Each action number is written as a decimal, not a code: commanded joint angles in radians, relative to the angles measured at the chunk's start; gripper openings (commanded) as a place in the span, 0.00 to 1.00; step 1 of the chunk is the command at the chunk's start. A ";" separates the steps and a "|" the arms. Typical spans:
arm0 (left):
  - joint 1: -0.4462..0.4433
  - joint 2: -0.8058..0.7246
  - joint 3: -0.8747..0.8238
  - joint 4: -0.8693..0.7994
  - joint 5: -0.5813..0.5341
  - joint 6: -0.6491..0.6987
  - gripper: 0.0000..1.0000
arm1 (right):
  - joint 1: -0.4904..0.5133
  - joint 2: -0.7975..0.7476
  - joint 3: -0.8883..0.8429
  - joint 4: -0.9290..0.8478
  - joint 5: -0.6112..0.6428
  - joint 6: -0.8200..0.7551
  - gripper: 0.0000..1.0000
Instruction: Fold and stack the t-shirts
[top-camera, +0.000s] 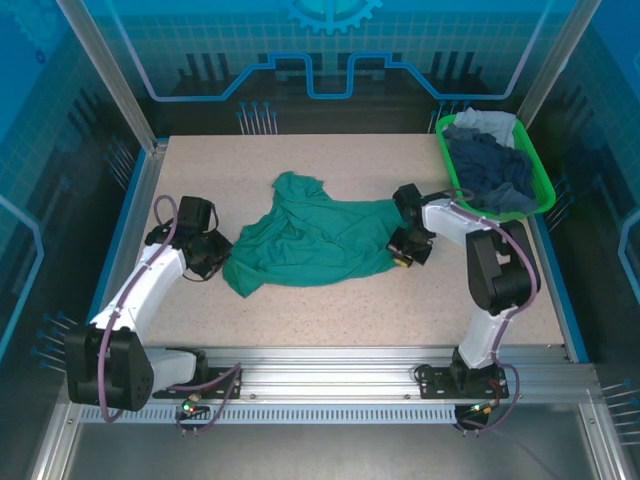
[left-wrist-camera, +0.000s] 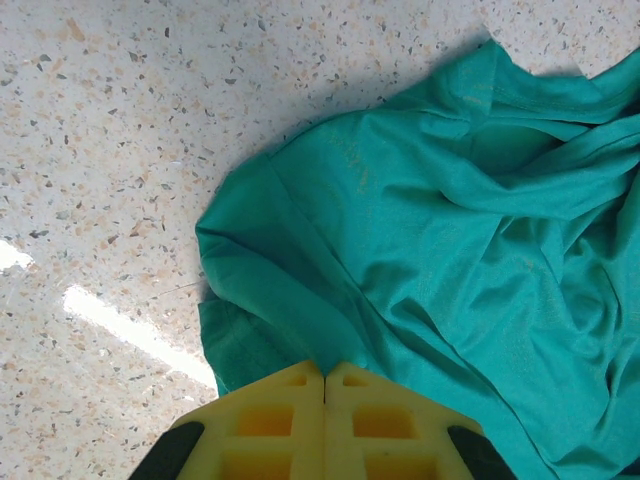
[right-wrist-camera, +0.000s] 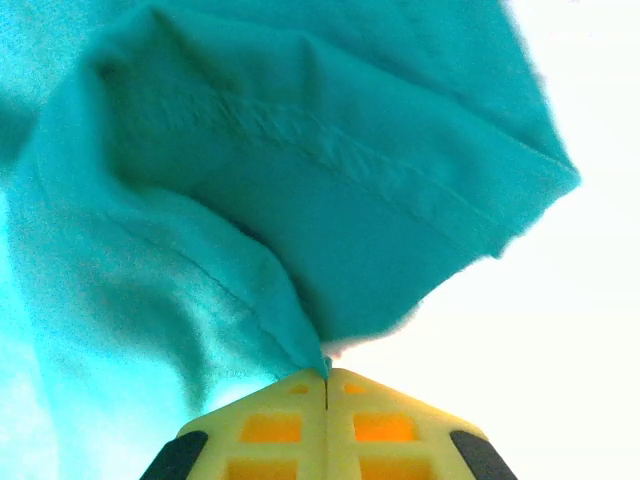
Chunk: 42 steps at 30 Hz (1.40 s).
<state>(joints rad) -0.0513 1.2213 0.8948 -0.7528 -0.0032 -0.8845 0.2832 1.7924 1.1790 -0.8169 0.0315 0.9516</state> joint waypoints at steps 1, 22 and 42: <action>0.007 -0.051 0.029 -0.042 0.017 -0.001 0.00 | 0.006 -0.147 -0.023 -0.109 0.058 -0.021 0.00; -0.001 -0.126 -0.098 -0.054 0.070 -0.050 0.00 | -0.011 -0.389 -0.326 -0.112 0.027 0.050 0.45; -0.011 -0.103 -0.091 -0.033 0.080 -0.046 0.00 | 0.060 -0.264 -0.454 0.063 -0.203 0.275 0.46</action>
<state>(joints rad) -0.0555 1.1126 0.7967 -0.7799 0.0498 -0.9260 0.3332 1.4998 0.7441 -0.7959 -0.1436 1.1828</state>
